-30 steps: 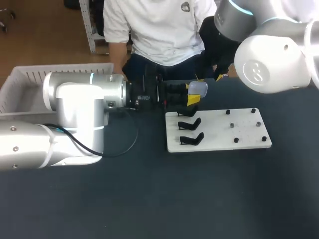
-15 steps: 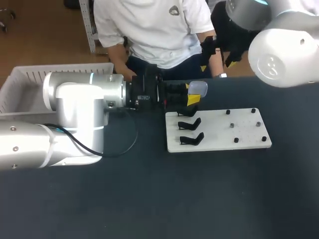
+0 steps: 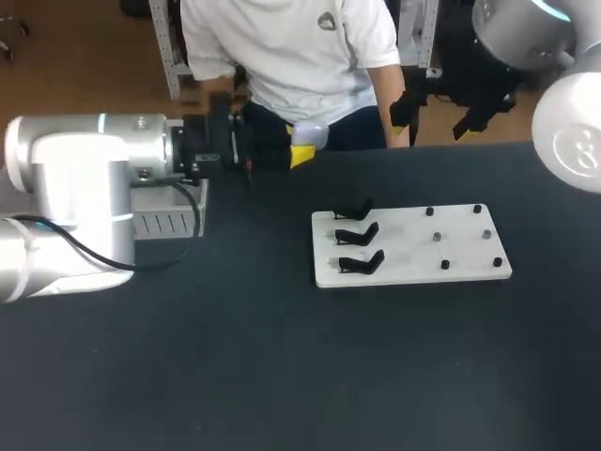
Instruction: Pick up each earbud case from the left stands, insert the matching earbuds, close the lid, and place the case in the box.
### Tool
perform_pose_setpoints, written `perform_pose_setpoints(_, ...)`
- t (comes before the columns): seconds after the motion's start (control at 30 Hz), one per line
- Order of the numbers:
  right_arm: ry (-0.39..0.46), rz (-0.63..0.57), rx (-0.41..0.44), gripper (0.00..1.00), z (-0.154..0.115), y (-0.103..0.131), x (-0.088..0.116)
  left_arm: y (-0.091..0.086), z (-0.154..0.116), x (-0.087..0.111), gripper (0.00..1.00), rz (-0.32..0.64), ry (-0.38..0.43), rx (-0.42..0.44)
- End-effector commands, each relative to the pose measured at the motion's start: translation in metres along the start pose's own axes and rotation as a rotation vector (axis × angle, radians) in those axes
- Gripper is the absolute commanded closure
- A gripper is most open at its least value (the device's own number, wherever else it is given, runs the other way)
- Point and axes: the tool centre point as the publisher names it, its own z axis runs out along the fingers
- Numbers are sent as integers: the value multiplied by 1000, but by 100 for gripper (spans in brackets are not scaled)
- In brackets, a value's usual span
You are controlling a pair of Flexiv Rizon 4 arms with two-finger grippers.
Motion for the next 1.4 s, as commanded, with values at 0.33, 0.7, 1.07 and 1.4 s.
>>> perform_pose_setpoints(0.33,-184,87,38,0,-20,48,47,92,-238,43,100,12,86,-184)
perform_pose_setpoints(0.7,-324,82,94,0,-22,96,52,156,-280,133,100,-39,135,-102)
perform_pose_setpoints(1.07,-308,90,111,0,-17,108,61,167,-263,152,100,-63,173,-29)
perform_pose_setpoints(1.4,-292,99,107,0,-8,102,64,159,-246,151,100,-52,186,-4)
